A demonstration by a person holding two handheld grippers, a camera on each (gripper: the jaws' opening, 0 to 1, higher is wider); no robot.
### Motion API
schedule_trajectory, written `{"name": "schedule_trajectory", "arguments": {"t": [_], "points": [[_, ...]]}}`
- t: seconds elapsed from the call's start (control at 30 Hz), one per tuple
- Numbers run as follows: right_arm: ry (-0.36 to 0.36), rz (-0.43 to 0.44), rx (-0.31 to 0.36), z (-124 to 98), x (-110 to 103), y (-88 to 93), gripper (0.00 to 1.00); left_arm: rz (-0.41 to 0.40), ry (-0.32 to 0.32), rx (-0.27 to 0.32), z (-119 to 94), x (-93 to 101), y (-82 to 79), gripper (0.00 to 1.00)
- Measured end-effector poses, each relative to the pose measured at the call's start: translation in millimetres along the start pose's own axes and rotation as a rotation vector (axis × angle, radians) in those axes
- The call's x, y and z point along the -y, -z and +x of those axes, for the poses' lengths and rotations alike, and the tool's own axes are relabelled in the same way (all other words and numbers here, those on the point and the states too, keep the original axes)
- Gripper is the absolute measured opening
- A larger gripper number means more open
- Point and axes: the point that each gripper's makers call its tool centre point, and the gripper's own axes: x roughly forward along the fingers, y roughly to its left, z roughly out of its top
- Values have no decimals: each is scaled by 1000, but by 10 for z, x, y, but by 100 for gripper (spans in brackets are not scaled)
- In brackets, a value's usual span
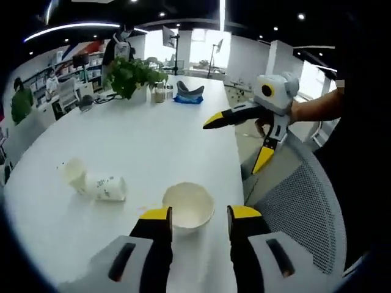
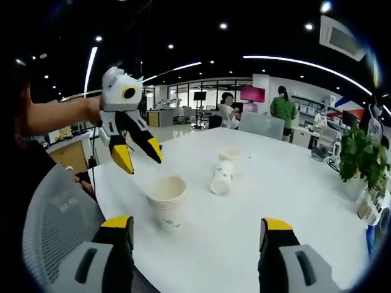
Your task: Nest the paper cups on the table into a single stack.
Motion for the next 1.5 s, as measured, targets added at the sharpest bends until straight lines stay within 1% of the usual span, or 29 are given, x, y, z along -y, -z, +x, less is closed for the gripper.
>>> {"name": "schedule_trajectory", "arguments": {"t": [0.07, 0.13, 0.2, 0.33, 0.4, 0.43, 0.47, 0.5, 0.6, 0.67, 0.73, 0.8, 0.9, 1.0, 1.03, 1.07, 1.17, 1.2, 1.43, 1.5], "points": [[-7, -12, 1, 7, 17, -52, 86, -23, -22, 24, -66, 28, 35, 42], [-15, -27, -1, 28, 29, -105, 86, -30, -37, 32, -101, 37, 69, 46], [-22, -44, -6, 51, 33, -142, 86, -52, -82, 65, -161, 44, 114, 50], [-38, -59, -11, 122, 62, -201, 84, -87, -139, 116, -238, 56, 184, 55], [-41, -60, -9, 156, 71, -222, 83, -100, -198, 137, -286, 23, 239, 60], [-44, -56, -5, 187, 74, -241, 82, -102, -241, 150, -323, 1, 281, 64], [-45, -53, -5, 207, 76, -249, 82, -105, -262, 157, -345, -9, 309, 66], [-46, -50, -2, 238, 74, -269, 82, -121, -300, 174, -384, -28, 353, 68], [-51, -43, 9, 301, 76, -317, 80, -142, -356, 193, -466, -41, 456, 72], [-52, -51, 12, 353, 81, -349, 79, -128, -389, 185, -520, -33, 551, 74], [-46, -61, 6, 395, 100, -353, 77, -128, -397, 164, -542, -18, 647, 74], [-47, -60, 3, 455, 124, -360, 77, -149, -409, 124, -556, 2, 799, 76], [-49, -54, 8, 531, 152, -396, 76, -152, -420, 125, -548, 70, 860, 81], [-50, -77, 17, 617, 190, -450, 76, -95, -435, 114, -544, 124, 902, 83], [-51, -90, 19, 652, 206, -469, 76, -64, -430, 100, -532, 162, 930, 83], [-50, -95, 19, 676, 219, -480, 76, -59, -425, 98, -523, 190, 941, 84], [-58, -101, 19, 737, 243, -501, 76, -66, -418, 118, -523, 237, 941, 84], [-66, -99, 21, 791, 252, -523, 75, -70, -417, 135, -540, 255, 943, 84], [-77, -137, 20, 1043, 295, -590, 73, -106, -464, 183, -594, 254, 938, 89], [-81, -165, 11, 1115, 319, -607, 73, -111, -482, 197, -595, 259, 931, 90]]}}
